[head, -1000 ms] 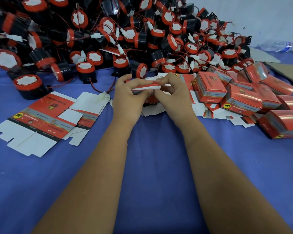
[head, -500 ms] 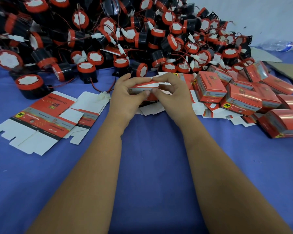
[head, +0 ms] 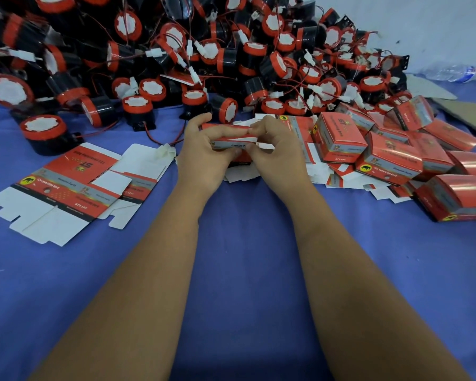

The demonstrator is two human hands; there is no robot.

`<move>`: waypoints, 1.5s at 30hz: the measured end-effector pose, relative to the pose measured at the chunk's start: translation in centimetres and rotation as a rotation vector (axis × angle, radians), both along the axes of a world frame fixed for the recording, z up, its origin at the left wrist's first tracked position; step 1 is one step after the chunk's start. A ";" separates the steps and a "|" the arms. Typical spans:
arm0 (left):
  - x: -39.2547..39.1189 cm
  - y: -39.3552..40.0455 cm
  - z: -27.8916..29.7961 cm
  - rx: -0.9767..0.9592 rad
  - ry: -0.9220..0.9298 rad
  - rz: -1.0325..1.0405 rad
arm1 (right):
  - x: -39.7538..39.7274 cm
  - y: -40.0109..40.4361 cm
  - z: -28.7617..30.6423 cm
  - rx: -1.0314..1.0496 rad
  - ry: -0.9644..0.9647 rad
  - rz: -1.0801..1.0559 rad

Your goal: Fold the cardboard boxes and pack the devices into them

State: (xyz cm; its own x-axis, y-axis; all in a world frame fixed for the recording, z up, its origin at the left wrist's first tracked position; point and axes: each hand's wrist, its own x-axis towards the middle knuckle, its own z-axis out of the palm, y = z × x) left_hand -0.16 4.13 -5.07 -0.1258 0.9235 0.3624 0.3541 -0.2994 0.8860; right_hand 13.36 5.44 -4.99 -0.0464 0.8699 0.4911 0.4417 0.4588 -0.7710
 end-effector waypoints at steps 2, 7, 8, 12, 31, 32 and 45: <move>0.0 0.0 0.1 0.049 -0.053 0.011 | -0.1 -0.2 0.3 -0.055 0.089 0.038; -0.4 -0.1 0.5 0.005 -0.388 0.163 | 0.0 -0.6 1.0 -0.063 0.218 0.082; -0.2 -0.2 0.7 -0.044 -0.458 0.155 | -0.3 -0.7 1.1 -0.035 0.226 0.092; 0.0 0.0 0.8 -0.079 -0.658 0.032 | -1.5 -1.3 0.8 0.002 0.082 0.142; -0.2 0.3 0.8 -0.235 -0.625 -0.079 | -2.4 -1.6 1.2 0.245 0.114 -0.025; -0.2 0.3 0.7 -0.236 -0.633 -0.075 | -2.4 -1.6 1.3 0.229 0.121 -0.020; -0.4 -0.2 1.2 -0.131 -0.835 -0.198 | -1.3 -1.4 2.3 0.010 0.279 0.134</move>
